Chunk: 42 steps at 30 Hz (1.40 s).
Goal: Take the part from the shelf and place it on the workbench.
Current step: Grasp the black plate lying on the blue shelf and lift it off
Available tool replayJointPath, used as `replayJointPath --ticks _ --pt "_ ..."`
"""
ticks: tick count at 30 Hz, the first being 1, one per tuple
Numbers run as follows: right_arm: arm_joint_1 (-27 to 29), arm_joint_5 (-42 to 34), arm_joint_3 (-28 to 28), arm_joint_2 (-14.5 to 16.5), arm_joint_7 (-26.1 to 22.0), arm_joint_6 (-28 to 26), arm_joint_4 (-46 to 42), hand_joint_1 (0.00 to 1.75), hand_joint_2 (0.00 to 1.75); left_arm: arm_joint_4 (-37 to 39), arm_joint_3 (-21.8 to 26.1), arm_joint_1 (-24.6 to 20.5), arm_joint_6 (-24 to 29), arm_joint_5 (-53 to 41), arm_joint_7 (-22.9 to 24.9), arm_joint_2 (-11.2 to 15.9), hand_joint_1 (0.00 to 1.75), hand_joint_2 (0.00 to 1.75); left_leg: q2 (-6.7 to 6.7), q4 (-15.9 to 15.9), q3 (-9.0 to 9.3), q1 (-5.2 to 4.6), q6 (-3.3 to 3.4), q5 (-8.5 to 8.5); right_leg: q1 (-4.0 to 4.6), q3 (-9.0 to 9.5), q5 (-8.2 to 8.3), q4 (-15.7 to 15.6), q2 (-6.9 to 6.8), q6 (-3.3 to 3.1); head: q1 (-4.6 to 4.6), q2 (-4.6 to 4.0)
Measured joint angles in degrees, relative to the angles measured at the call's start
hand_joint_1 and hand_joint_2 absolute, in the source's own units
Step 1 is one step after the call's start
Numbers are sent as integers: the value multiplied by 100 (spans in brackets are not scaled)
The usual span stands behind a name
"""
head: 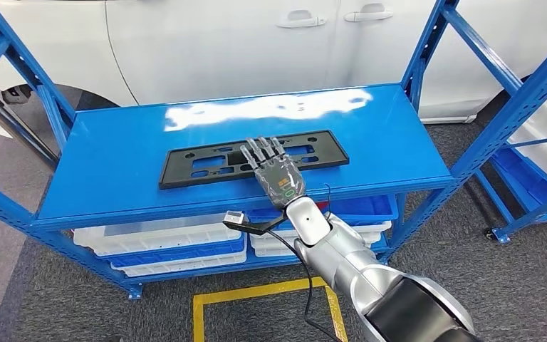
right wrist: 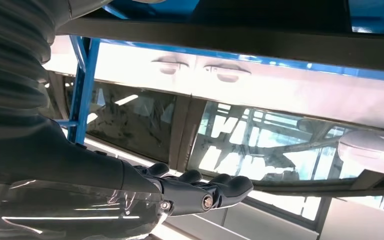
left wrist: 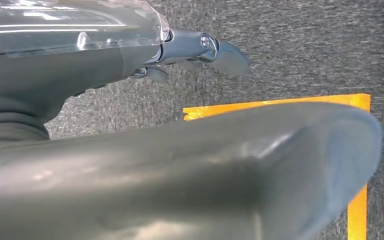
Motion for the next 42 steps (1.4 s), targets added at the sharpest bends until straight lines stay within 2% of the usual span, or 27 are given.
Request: replayJointPath --ticks 1,3,4,8,9,11,12,13,14,15,16,17,19,22,24,25,27,28,29,30,32,33,35,37,39,40,42 --pt "-3 1 -2 3 -1 0 0 0 175 0 0 -3 1 3 0 1 0 0 5 -379 142 1 7 234 0 28 -45 28 2 16 0 0" --pt "-26 3 -7 13 -9 -2 -1 0 175 0 0 -17 2 16 0 3 0 0 11 -970 401 -14 43 458 20 45 -122 88 10 64 0 0" --pt "-40 4 -10 20 -16 -3 -1 0 175 0 0 -22 3 24 -1 5 0 0 11 -1094 455 -23 71 453 30 37 -144 107 11 89 0 0" --pt "-77 5 -25 49 -72 -19 -13 0 175 0 0 -14 3 38 -8 10 0 0 -2 -1173 517 -2 191 395 29 -19 -268 253 5 211 -1 0" --pt "-89 5 -33 52 -87 -27 -18 0 175 0 0 -16 2 40 -10 10 0 0 -1 -1185 539 10 217 388 17 -126 -379 477 5 250 -1 0" --pt "-95 5 -49 52 -110 -46 -20 0 175 0 0 -20 2 43 -11 13 0 0 0 -1188 564 11 252 361 -28 -539 -661 1217 3 310 0 0" --pt "-81 6 -55 52 -122 -53 -19 0 175 0 0 -19 2 46 -11 14 0 0 -1 -1188 577 11 258 346 -52 -764 -745 1568 3 331 0 0" --pt "-66 7 -57 52 -137 -55 -17 0 175 0 0 -14 2 49 -11 16 0 0 -2 -1187 594 13 258 327 -73 -918 -726 1756 2 346 0 0" --pt "-57 7 -57 54 -160 -51 -16 0 175 0 0 -10 2 53 -13 17 0 0 -5 -1187 619 15 251 307 -92 -966 -595 1725 2 352 0 0" --pt "-59 8 -56 57 -192 -37 -16 0 175 0 0 -6 2 58 -17 16 0 0 -8 -1186 653 18 240 284 -106 -897 -371 1471 1 349 0 0" --pt "-71 8 -54 62 -228 -10 -17 0 175 0 0 -6 2 67 -24 16 0 0 -11 -1187 692 21 224 257 -113 -744 -108 1066 0 335 0 0" --pt "-88 8 -43 70 -264 38 -17 0 175 0 0 -12 0 78 -33 14 0 0 -14 -1186 724 15 198 228 -102 -580 73 676 -1 316 0 0" --pt "-114 9 13 91 -330 166 -16 0 175 0 0 -30 -8 99 -47 11 0 0 -16 -1192 757 2 135 183 -71 -384 206 210 3 270 -1 0" --pt "-122 10 152 114 -427 359 -15 0 175 0 0 -57 -21 110 -58 10 0 0 -9 -1233 806 10 33 140 -59 -319 158 106 15 176 -1 0" --pt "-141 10 248 144 -500 477 -15 0 175 0 -1 -78 -36 111 -60 3 0 0 -2 -1006 736 20 -6 -8 -78 -228 151 31 12 98 -1 0" --pt "-150 10 303 166 -537 540 -15 0 175 0 -2 -85 -43 113 -60 -1 0 0 1 -708 594 23 -13 -147 -75 -187 142 9 9 67 -1 0" --pt "-155 10 420 201 -621 665 -10 0 175 0 -1 -86 -50 127 -60 -7 0 0 0 54 168 20 -24 -414 -45 -148 108 8 6 20 -1 0" --pt "-146 10 483 214 -672 738 -4 0 175 0 0 -80 -51 139 -61 -7 0 0 1 310 -7 20 -28 -444 -30 -128 88 10 8 8 -1 0" --pt "-139 10 545 226 -728 824 2 0 175 0 1 -74 -53 154 -64 -7 0 0 1 360 -88 20 -28 -359 -19 -103 64 14 12 3 -1 0" --pt "-136 10 610 244 -787 927 7 0 175 0 2 -69 -57 168 -71 -7 0 0 2 182 -57 20 -23 -167 -12 -68 34 20 16 5 -1 0" --pt "-152 10 755 293 -905 1225 10 0 175 0 7 -67 -68 210 -101 -7 0 0 7 -575 232 11 2 295 6 7 -43 45 22 32 -1 0" --pt "-169 11 842 323 -955 1400 11 0 175 0 11 -69 -75 231 -118 -7 0 0 6 -902 375 3 25 426 19 26 -77 62 30 54 -1 0" --pt "-195 11 1024 369 -1012 1685 14 0 175 0 20 -71 -86 266 -145 -8 0 0 0 -1163 490 -20 74 445 38 30 -113 79 40 98 -1 0" --pt "-215 10 1170 404 -1014 1834 10 0 175 0 27 -60 -96 289 -161 -13 0 0 -5 -1199 505 -10 132 439 29 28 -141 83 41 146 0 0" --pt "-245 10 1262 425 -979 1907 4 0 175 0 31 -55 -104 298 -174 -22 0 0 -3 -1229 542 11 194 431 15 -67 -285 312 37 211 0 0" --pt "-254 9 1295 429 -953 1929 1 0 131 0 31 -59 -107 298 -178 -27 0 0 -1 -1239 561 17 218 423 0 -214 -426 606 33 242 0 0" --pt "-253 2 1339 431 -886 1959 4 0 44 0 31 -67 -115 296 -184 -27 0 0 0 -1236 578 16 244 398 -33 -665 -720 1402 30 284 0 0"
